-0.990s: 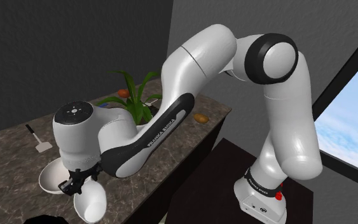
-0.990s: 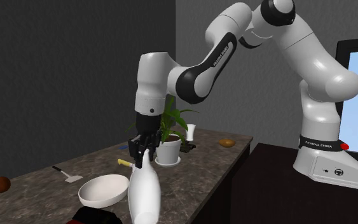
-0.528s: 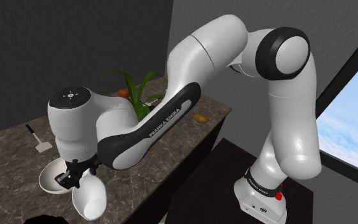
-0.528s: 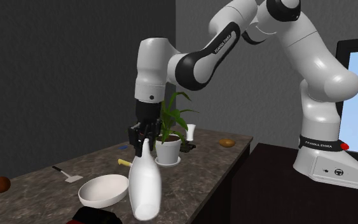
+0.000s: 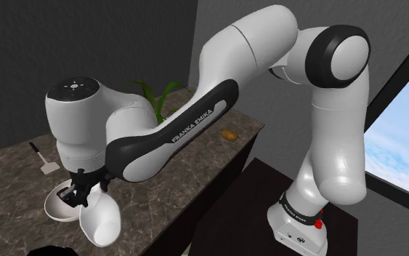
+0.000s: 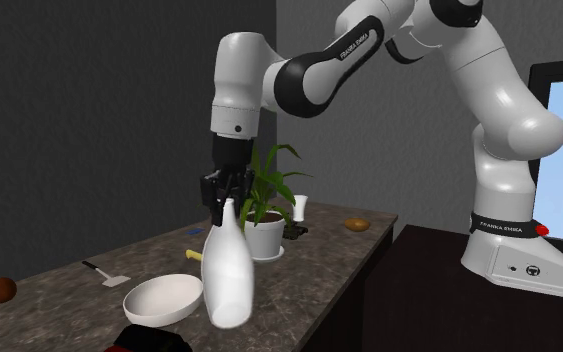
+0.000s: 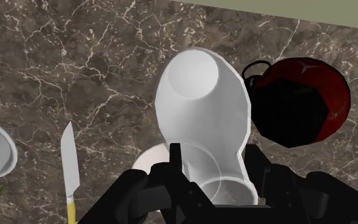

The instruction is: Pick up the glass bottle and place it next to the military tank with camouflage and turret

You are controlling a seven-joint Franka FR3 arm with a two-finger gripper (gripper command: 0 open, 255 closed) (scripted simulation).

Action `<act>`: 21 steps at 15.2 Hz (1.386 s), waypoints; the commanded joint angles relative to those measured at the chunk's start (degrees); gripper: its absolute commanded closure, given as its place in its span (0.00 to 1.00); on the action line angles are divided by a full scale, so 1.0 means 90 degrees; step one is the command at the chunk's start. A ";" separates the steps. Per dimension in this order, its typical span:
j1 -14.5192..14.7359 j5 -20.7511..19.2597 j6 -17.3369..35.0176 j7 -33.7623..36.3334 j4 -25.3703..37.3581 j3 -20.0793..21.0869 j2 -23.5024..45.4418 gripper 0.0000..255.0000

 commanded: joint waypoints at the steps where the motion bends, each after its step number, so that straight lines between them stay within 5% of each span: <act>1: -0.0040 0.0088 -0.0112 -0.0069 0.0031 0.0050 -0.0100 1.00; 21: -0.0237 0.0794 -0.1452 -0.0635 0.0817 0.0386 -0.0826 1.00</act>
